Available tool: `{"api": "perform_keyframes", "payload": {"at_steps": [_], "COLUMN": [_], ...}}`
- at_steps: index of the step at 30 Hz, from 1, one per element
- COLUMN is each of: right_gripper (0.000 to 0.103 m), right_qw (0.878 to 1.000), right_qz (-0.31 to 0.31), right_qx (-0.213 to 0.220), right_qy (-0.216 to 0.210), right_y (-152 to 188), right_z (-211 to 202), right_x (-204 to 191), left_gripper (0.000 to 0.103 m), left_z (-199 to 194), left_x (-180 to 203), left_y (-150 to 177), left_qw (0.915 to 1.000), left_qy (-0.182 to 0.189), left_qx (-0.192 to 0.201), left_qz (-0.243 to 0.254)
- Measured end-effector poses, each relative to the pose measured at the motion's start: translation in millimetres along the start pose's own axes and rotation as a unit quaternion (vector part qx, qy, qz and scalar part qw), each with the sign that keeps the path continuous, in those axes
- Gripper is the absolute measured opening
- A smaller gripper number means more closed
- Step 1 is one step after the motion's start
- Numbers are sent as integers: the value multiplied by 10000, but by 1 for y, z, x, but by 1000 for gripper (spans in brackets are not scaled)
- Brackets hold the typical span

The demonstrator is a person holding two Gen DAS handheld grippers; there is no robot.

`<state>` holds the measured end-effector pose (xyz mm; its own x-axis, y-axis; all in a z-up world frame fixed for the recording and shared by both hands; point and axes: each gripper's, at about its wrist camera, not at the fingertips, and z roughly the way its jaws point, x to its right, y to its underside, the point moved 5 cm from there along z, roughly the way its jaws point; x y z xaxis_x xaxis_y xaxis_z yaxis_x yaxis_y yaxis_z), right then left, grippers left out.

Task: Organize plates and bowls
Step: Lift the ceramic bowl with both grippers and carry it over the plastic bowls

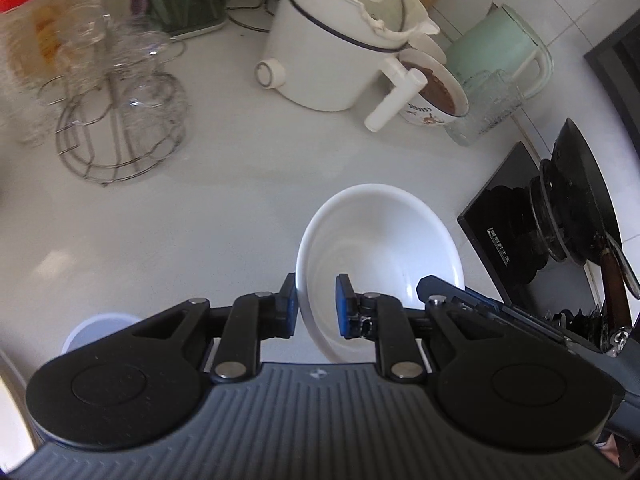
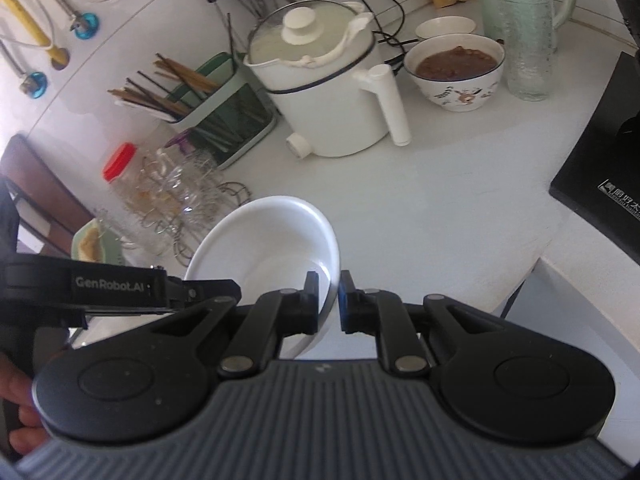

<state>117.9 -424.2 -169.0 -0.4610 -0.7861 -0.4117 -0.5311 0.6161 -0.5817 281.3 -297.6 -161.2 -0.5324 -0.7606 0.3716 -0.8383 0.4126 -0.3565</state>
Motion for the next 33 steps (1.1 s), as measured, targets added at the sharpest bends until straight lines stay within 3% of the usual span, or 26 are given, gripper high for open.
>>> {"api": "perform_keyframes", "payload": {"at_steps": [20,33], "right_gripper": [13,13], "right_qw": [9957,9860], "right_qz": [-433,-863], "right_qx": [-509,-1063], "right_qy": [-647,-953], "right_y": [24,49], "right_z": [5,27], "right_x": [-72,-118], "left_gripper": [21,21], "left_z": [-71,-94], "left_x": [-79,-134], "left_y": [41,81], "left_qw": [9947,9813], "left_qy": [-198,-486], "left_qx": [387,651], "left_qz": [-932,-1748]}}
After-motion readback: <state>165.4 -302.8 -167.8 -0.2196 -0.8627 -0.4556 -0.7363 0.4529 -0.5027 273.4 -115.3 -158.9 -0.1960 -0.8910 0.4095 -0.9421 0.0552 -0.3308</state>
